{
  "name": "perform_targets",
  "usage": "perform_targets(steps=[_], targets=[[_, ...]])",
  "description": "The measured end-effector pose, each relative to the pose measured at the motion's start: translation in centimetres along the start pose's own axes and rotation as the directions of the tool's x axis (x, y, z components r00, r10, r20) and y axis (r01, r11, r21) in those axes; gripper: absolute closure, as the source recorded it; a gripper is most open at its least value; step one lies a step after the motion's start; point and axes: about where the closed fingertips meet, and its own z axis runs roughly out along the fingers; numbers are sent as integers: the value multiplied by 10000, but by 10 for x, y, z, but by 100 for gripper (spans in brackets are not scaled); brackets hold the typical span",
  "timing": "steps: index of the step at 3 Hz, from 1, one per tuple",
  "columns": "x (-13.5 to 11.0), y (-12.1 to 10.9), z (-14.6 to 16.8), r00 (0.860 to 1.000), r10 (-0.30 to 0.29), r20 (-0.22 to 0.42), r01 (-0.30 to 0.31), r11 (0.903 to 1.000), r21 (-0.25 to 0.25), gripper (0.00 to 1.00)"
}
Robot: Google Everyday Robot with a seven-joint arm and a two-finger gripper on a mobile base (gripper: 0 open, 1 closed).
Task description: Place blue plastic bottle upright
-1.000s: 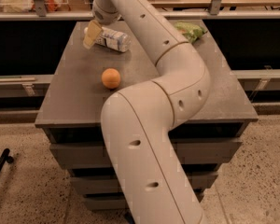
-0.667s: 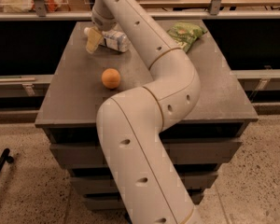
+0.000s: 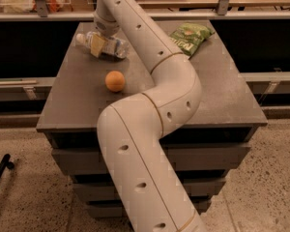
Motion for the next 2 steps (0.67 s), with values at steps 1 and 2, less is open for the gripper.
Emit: perform_targets(steps=[1, 2], targets=[[0, 2, -4, 10000, -3, 2, 3, 10000, 1, 87], [-6, 11, -63, 9964, -785, 325, 787, 9969, -33, 100]])
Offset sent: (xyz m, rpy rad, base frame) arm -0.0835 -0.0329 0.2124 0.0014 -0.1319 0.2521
